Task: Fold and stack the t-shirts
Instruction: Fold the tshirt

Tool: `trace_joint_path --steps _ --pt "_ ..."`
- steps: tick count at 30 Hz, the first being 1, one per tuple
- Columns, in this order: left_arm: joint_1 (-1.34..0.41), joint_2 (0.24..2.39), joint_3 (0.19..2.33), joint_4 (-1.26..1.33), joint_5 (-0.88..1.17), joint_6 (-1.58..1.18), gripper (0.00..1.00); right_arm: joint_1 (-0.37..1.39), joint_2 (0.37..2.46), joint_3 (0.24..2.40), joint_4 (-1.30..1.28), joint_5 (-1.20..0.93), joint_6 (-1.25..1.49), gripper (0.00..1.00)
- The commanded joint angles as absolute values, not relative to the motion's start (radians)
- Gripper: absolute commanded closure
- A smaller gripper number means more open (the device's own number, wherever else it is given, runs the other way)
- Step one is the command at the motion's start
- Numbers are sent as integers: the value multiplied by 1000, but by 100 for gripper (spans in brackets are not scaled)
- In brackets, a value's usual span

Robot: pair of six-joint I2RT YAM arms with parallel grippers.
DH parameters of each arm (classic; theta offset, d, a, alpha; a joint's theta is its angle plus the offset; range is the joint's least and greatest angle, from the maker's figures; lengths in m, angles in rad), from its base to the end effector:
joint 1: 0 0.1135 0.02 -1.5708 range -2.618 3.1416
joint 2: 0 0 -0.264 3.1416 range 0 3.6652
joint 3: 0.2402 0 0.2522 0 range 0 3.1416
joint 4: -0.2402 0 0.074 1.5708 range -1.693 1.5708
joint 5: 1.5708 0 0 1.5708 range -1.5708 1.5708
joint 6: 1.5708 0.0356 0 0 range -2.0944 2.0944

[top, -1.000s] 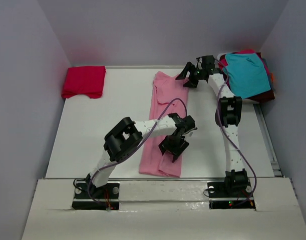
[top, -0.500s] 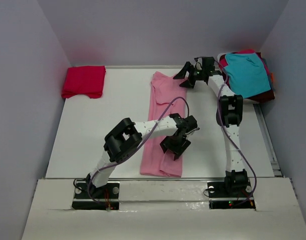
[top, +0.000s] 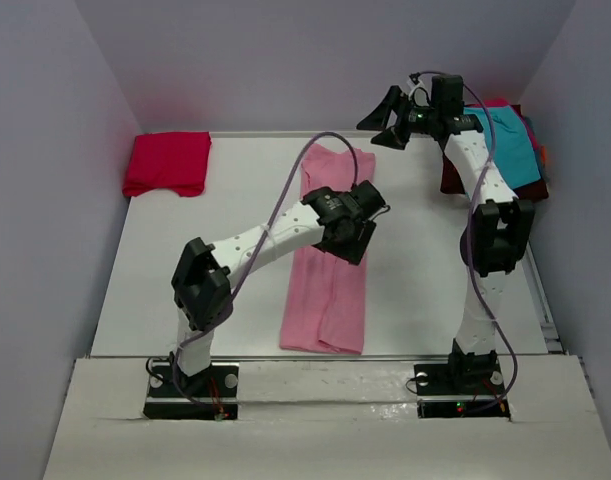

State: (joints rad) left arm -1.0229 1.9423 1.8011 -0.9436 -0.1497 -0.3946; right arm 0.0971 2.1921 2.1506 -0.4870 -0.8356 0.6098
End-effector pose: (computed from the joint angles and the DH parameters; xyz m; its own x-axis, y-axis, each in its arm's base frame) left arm 0.2222 -0.3539 0.2879 -0.7357 0.4759 -0.4819 0.5687 0.8205 -0.0578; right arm 0.5005 0.0753 0.3286 -0.8137 0.3067 -0.4937 -0.2885 0.5244 0.8012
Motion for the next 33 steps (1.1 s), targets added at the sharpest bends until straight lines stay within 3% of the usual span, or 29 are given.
trace_joint_path --steps 1,4,9,19,23,24,33 --pt "-855 1855 1825 -940 -218 -425 24 92 2068 2008 -595 -743 580 11" --pt "-740 1873 1845 -894 -154 -387 24 92 1958 1852 -591 -716 574 11" --pt "-631 2035 2075 -916 -160 -316 24 92 1836 1703 -692 -617 546 17" --pt "-466 2347 2300 -815 -26 -284 25 110 1824 1643 -788 -416 534 35" --pt "-414 2376 2281 -752 58 -284 25 120 1836 1626 -772 -391 546 69" --pt "-390 2390 2296 -755 66 -284 26 120 1842 1623 -772 -385 548 71" --pt "-313 2417 2329 -686 257 -271 26 120 1992 1712 -744 -376 548 57"
